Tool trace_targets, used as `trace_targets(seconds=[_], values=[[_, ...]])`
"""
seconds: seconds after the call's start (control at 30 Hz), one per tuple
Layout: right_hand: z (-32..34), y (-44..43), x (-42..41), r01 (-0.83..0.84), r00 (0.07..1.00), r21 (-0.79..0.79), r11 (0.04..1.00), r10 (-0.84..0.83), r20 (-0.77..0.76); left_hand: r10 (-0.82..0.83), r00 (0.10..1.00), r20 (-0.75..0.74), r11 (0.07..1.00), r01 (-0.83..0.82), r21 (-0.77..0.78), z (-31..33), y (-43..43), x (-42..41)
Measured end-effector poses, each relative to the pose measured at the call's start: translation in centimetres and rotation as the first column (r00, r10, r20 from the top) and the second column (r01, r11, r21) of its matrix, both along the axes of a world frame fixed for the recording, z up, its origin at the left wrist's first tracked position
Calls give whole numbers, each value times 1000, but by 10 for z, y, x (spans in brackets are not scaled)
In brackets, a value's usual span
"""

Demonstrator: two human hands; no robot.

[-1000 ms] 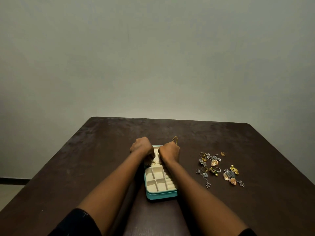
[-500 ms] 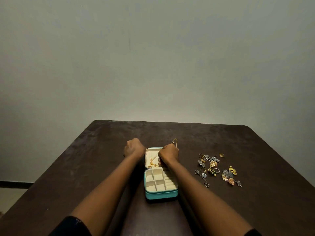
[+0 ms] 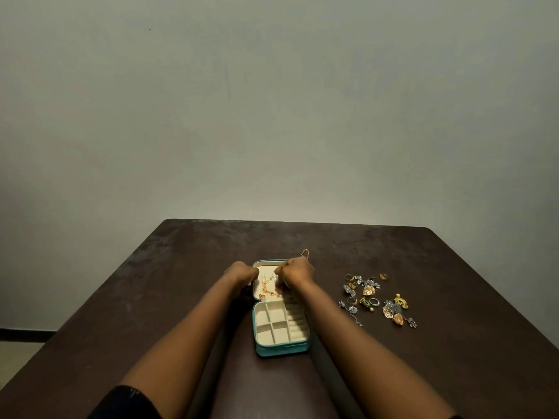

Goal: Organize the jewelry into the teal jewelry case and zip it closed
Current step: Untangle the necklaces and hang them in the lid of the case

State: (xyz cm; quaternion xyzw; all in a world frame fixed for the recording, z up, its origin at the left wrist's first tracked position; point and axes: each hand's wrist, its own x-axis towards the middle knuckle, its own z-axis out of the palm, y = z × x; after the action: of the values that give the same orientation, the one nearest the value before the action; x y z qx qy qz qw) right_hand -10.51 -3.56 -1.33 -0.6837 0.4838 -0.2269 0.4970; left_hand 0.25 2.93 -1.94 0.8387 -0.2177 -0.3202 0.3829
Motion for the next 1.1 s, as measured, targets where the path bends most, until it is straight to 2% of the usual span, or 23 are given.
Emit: trace_targets(seconds=[0.17, 0.4, 0.63, 0.83, 1.1], values=[[-11, 1, -1, 53, 997, -55, 997, -55, -48, -17, 1000, 10, 994, 18, -109, 1, 9, -4], [-3, 14, -28, 14, 998, -158, 987, -24, -56, -94, 994, 58, 966, 105, -234, 10, 22, -22], [-11, 14, -44, 107, 994, -237, 966, -111, -1, -119, 992, -40, 932, 98, -348, 8, 27, -34], [-3, 11, -62, 166, 984, -264, 950, -178, -23, -117, 991, -69, 960, 96, -262, -1, 24, -33], [-19, -2, -59, 129, 985, -121, 984, -141, -97, -128, 991, -21, 986, 125, -109, -9, 22, -17]])
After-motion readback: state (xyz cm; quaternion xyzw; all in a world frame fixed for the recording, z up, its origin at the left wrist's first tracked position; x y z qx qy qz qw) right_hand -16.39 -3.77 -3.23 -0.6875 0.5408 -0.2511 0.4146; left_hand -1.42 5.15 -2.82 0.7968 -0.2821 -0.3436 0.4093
